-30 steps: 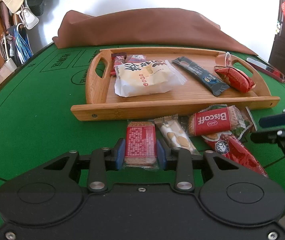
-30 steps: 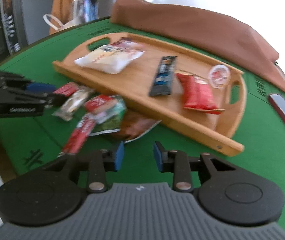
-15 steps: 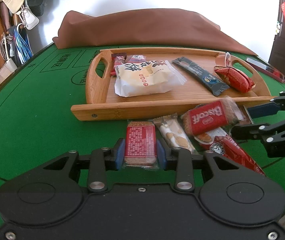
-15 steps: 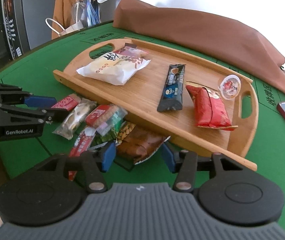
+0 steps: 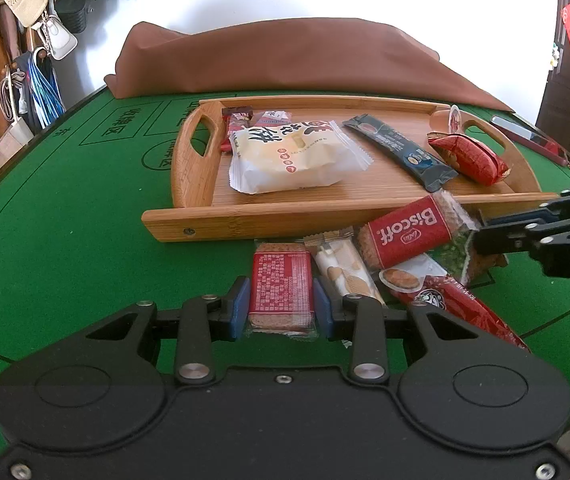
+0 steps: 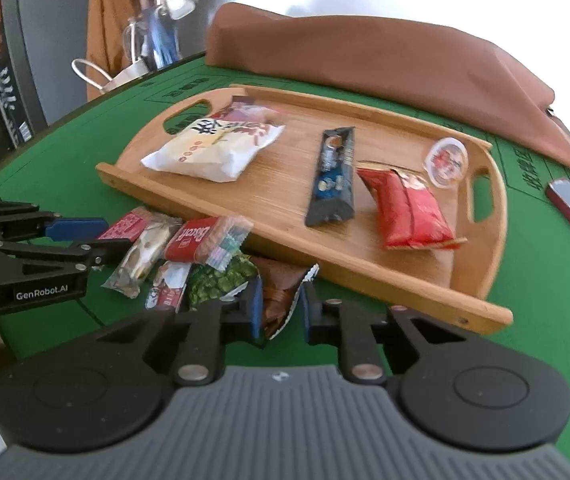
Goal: Organize snacks
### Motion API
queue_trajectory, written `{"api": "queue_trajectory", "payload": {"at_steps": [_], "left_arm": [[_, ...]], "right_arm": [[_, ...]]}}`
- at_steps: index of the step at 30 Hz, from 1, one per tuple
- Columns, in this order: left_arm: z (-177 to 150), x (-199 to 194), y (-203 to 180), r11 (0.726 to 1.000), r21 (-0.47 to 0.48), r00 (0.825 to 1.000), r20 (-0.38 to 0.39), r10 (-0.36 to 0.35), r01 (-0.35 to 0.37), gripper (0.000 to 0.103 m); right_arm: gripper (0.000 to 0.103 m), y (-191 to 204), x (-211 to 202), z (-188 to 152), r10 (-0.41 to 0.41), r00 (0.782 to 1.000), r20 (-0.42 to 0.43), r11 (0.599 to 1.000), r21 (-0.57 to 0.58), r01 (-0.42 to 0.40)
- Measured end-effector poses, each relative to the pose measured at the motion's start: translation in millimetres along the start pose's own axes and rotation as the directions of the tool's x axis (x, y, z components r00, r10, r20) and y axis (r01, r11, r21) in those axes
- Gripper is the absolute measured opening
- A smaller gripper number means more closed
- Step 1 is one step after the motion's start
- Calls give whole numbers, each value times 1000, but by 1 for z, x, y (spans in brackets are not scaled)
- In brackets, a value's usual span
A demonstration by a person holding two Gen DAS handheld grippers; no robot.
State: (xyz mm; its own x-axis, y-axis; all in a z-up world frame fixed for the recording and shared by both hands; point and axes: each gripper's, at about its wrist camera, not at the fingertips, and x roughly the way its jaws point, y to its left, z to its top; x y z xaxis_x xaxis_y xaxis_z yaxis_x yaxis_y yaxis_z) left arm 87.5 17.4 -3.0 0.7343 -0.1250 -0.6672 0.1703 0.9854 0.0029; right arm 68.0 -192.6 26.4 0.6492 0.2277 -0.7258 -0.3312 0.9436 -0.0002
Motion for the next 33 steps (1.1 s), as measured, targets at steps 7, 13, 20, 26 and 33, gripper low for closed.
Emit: {"api": "queue_trajectory", "payload": {"at_steps": [7, 13, 20, 26, 33], "left_arm": [[0, 0, 0, 1000, 3, 1000, 3, -1, 1, 33], [0, 0, 0, 1000, 3, 1000, 3, 0, 0, 33], [-2, -1, 1, 1000, 0, 1000, 2, 1, -1, 34], [-2, -2, 1, 1000, 0, 1000, 4, 0, 0, 34], [-3, -2, 3, 1000, -1, 1000, 6, -2, 2, 34]], "right_arm": [[17, -7, -15, -13, -40, 999, -9, 999, -30, 40], [53, 5, -17, -12, -85, 995, 47, 984, -151, 91], [56, 18, 1, -1, -54, 998, 26, 982, -182, 58], [38, 20, 8, 3, -46, 999, 1, 986, -158, 45], [36, 35, -2, -6, 16, 1000, -27, 979, -203, -21]]}}
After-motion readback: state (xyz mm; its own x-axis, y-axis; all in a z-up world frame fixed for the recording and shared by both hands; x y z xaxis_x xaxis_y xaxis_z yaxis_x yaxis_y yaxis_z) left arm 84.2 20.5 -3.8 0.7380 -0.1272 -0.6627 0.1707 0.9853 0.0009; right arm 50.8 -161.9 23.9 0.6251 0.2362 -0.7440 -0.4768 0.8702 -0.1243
